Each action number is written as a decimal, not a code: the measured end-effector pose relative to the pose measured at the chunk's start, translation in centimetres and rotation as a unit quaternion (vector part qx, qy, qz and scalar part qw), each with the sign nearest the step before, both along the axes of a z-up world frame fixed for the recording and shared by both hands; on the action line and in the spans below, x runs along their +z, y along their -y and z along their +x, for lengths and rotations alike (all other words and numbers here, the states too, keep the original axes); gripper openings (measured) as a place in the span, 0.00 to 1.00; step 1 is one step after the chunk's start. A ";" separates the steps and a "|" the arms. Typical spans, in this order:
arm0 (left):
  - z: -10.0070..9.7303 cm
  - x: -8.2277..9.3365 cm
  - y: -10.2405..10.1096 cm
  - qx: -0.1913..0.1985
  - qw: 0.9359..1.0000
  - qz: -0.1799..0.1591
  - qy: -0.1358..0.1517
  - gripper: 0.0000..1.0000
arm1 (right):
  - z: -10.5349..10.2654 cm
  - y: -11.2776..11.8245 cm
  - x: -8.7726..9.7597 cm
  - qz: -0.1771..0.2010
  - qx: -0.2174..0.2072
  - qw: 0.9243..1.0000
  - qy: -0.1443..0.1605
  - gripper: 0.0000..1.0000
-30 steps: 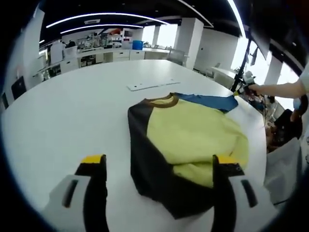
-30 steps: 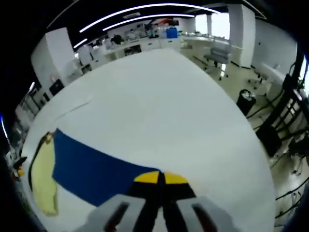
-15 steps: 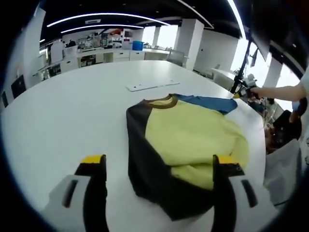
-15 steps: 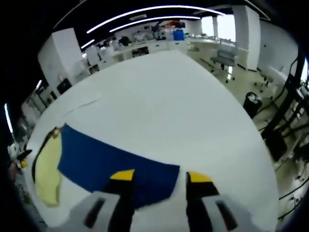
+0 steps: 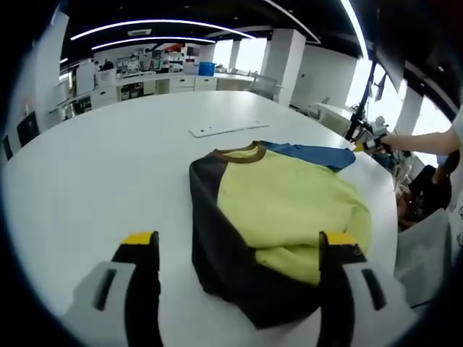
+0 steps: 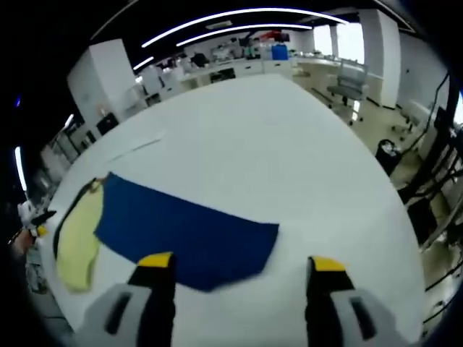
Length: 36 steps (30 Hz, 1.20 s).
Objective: Fold the garment on the visible template until the final outline fits inside the template.
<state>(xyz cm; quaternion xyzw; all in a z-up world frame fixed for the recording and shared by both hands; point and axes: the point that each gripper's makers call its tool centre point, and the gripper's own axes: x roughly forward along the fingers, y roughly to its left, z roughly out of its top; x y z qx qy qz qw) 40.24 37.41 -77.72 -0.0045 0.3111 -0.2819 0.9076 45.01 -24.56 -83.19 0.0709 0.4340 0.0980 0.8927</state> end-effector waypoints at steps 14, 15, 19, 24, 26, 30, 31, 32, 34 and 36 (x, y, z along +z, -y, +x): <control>-0.5 -0.2 0.0 0.003 1.000 -0.004 -0.004 0.88 | -0.5 -1.0 -0.7 0.039 -0.009 0.999 -0.009 0.46; -0.5 -0.3 -0.1 0.003 1.000 -0.003 -0.005 0.88 | -0.5 -1.1 -0.6 0.043 -0.009 0.999 -0.009 0.44; -0.6 -0.3 -0.3 0.005 1.000 -0.005 -0.005 0.88 | -0.4 -1.0 0.0 0.053 -0.019 0.998 -0.001 0.37; -0.6 -0.3 -0.1 0.007 1.000 -0.010 -0.002 0.88 | -0.6 -1.4 0.7 0.072 -0.034 0.997 0.005 0.24; -0.7 -0.3 0.0 0.006 1.000 -0.011 -0.002 0.88 | -0.9 -1.8 1.1 0.072 -0.033 0.997 0.008 0.20; -0.7 -0.3 -0.1 0.007 1.000 -0.014 -0.001 0.88 | -1.1 -2.4 1.6 0.073 -0.037 0.997 0.010 0.10; -0.7 -0.3 -0.1 0.007 1.000 -0.014 0.000 0.88 | -1.1 -2.4 1.4 0.070 -0.038 0.997 0.008 0.03; -0.8 -0.2 -0.1 0.008 1.000 -0.015 -0.001 0.88 | -1.3 -2.7 1.5 0.067 -0.036 0.997 0.006 0.00; -0.9 -0.2 -0.1 0.009 1.000 -0.014 0.000 0.88 | -1.5 -2.8 1.4 0.066 -0.039 0.997 0.001 0.00; -1.1 -0.2 -0.2 0.011 1.000 -0.014 0.000 0.88 | -1.7 -2.9 1.6 0.056 -0.037 0.998 0.003 0.00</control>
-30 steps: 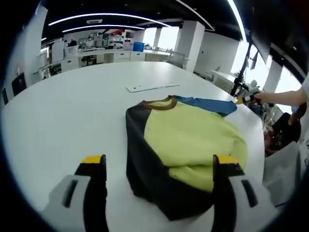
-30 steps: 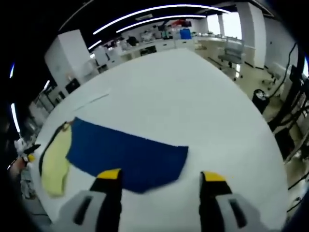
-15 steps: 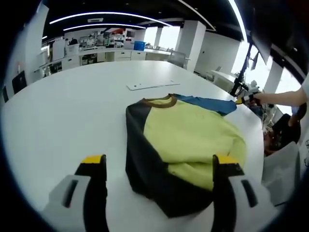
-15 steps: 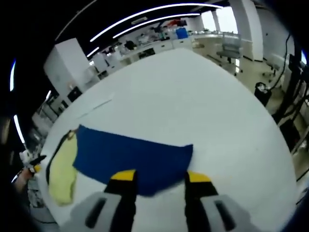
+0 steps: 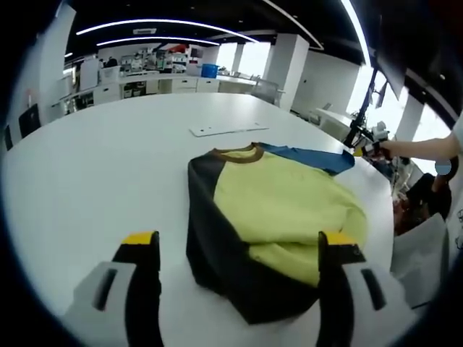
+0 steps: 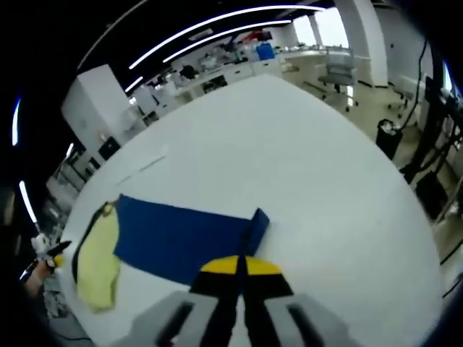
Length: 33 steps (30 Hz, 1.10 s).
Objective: Fold the garment on the visible template until the final outline fits inside the template.
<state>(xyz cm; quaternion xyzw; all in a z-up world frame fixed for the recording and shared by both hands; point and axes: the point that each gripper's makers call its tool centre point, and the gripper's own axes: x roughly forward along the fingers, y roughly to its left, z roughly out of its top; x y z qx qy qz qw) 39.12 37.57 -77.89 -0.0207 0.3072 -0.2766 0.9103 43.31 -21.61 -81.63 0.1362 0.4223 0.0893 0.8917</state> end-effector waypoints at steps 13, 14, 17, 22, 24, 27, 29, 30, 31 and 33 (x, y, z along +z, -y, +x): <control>-0.2 -0.1 -0.8 0.016 1.000 -0.011 -0.001 0.87 | -0.2 2.6 -0.2 -0.018 -0.043 0.999 -0.024 0.00; -0.2 -0.2 -0.8 0.016 1.000 -0.009 -0.001 0.87 | -0.3 2.8 -0.3 -0.019 -0.047 0.998 -0.026 0.00; -0.3 -0.2 -0.7 0.017 1.000 -0.010 -0.003 0.87 | -0.2 3.1 -0.8 -0.020 -0.046 0.998 -0.029 0.00; -0.6 -0.2 -0.6 0.017 1.000 -0.008 -0.005 0.87 | -0.1 3.3 -1.3 -0.021 -0.048 0.998 -0.035 0.00; -0.6 -0.2 -0.7 0.017 1.000 -0.009 -0.005 0.87 | -0.1 3.5 -1.5 -0.027 -0.050 0.998 -0.039 0.00; -0.5 -0.2 -0.8 0.018 1.000 -0.008 -0.005 0.87 | -0.2 3.8 -1.9 -0.027 -0.054 0.997 -0.040 0.00; -0.5 -0.2 -1.0 0.021 1.000 -0.009 -0.005 0.87 | -0.3 3.8 -2.0 -0.023 -0.055 0.997 -0.041 0.00; -0.4 -0.2 -1.0 0.021 1.000 -0.009 -0.005 0.87 | -0.3 3.8 -2.0 -0.024 -0.056 0.997 -0.040 0.00; -0.4 -0.2 -0.9 0.021 1.000 -0.009 -0.005 0.87 | -0.3 3.9 -2.0 -0.023 -0.057 0.997 -0.039 0.00; -0.5 -0.1 -0.9 0.020 1.000 -0.008 -0.004 0.87 | -0.3 4.0 -2.0 -0.018 -0.058 0.998 -0.034 0.00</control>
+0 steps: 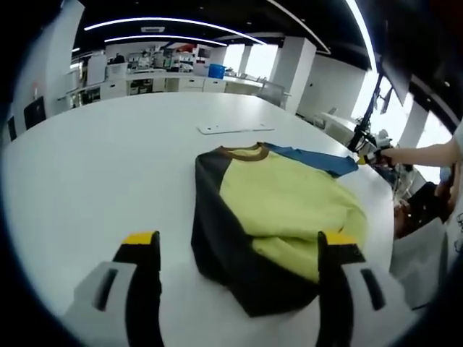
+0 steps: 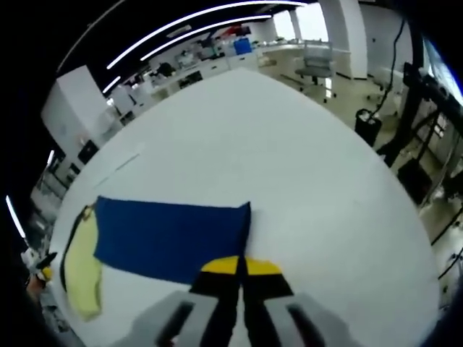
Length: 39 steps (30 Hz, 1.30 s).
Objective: Fold the garment on the visible template until the final outline fits inside the template.
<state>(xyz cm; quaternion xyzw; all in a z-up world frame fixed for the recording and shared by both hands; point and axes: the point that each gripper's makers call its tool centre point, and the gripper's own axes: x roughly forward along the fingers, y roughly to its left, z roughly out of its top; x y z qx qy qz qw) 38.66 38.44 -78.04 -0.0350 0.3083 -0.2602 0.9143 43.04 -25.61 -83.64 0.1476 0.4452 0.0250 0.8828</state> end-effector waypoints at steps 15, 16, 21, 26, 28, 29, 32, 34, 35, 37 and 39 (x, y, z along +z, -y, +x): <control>-0.5 0.5 0.7 -0.004 1.000 -0.003 0.004 0.88 | 0.7 -2.4 2.1 0.010 0.065 0.995 0.081 0.75; -0.4 0.7 0.7 -0.004 1.000 -0.005 0.004 0.88 | 0.8 -2.8 2.4 0.011 0.074 0.993 0.090 0.78; -0.4 0.9 0.5 -0.005 1.000 -0.005 0.006 0.88 | 1.4 -4.1 3.5 0.041 0.097 0.987 0.119 0.96; -0.5 0.9 0.3 -0.004 1.000 -0.015 0.006 0.88 | 1.6 -4.0 3.9 0.050 0.097 0.986 0.127 1.00; -0.7 0.7 0.0 -0.007 1.000 -0.014 0.001 0.88 | 1.4 -4.5 4.0 0.062 0.104 0.985 0.125 1.00; -0.8 0.6 0.1 -0.010 1.000 -0.016 -0.004 0.88 | 1.1 -5.1 4.3 0.067 0.112 0.983 0.127 1.00; -1.3 0.3 0.1 -0.016 1.000 -0.015 -0.013 0.88 | 0.8 -5.9 4.6 0.060 0.136 0.980 0.132 1.00; -1.6 0.1 0.2 -0.017 1.000 -0.015 -0.019 0.88 | 0.7 -6.4 4.6 0.062 0.144 0.979 0.133 1.00; -1.7 -0.1 0.2 -0.019 0.999 -0.015 -0.021 0.88 | 0.5 -6.8 4.5 0.060 0.153 0.978 0.131 1.00; -1.9 -0.2 0.2 -0.020 0.999 -0.014 -0.022 0.88 | 0.0 -7.9 4.6 0.047 0.178 0.974 0.131 1.00; -2.1 -0.2 0.2 -0.021 0.999 -0.017 -0.024 0.89 | -0.5 -8.5 4.5 0.039 0.194 0.972 0.124 1.00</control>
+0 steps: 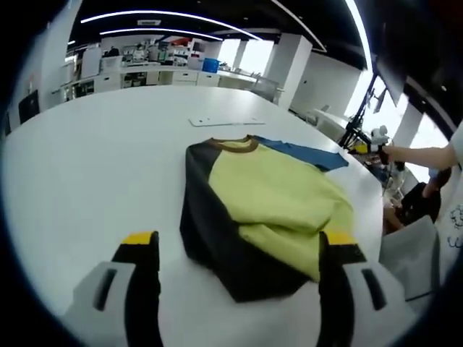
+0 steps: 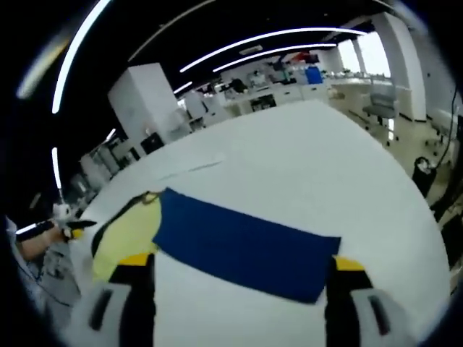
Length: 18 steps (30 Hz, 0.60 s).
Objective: Fold the garment on the visible template until the final outline fits inside the template.
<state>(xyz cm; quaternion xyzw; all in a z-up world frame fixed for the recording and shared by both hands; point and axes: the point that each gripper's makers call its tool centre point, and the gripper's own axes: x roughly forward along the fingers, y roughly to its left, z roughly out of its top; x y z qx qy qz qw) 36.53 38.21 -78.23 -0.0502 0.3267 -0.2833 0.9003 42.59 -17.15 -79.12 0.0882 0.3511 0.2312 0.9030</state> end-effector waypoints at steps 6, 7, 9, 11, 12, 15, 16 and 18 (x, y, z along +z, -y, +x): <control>-0.8 -0.3 0.0 0.002 1.000 0.001 -0.007 0.89 | -0.6 -1.3 0.6 -0.029 0.051 0.998 0.006 1.00; -0.8 -0.5 -0.1 0.003 1.000 0.002 -0.009 0.89 | -0.8 -1.6 0.6 -0.031 0.060 0.998 0.006 1.00; -1.1 -0.7 -0.2 0.007 1.000 0.002 -0.010 0.88 | -1.2 -2.3 0.8 -0.033 0.069 0.997 0.006 1.00; -1.5 -0.8 -0.1 0.008 1.000 0.002 -0.013 0.88 | -1.6 -2.9 1.1 -0.036 0.078 0.996 0.009 1.00; -1.6 -0.9 -0.1 0.007 1.000 0.003 -0.013 0.88 | -1.7 -3.1 1.1 -0.038 0.081 0.996 0.011 1.00; -2.3 -0.9 0.0 0.008 1.000 0.004 -0.014 0.88 | -2.2 -3.9 1.7 -0.034 0.089 0.995 0.012 1.00; -2.4 -0.8 0.0 0.009 1.000 0.001 -0.014 0.88 | -2.4 -4.2 1.9 -0.040 0.095 0.994 0.018 1.00; -2.7 -0.8 -0.1 0.011 1.000 0.000 -0.013 0.87 | -2.5 -4.4 2.3 -0.042 0.102 0.994 0.025 1.00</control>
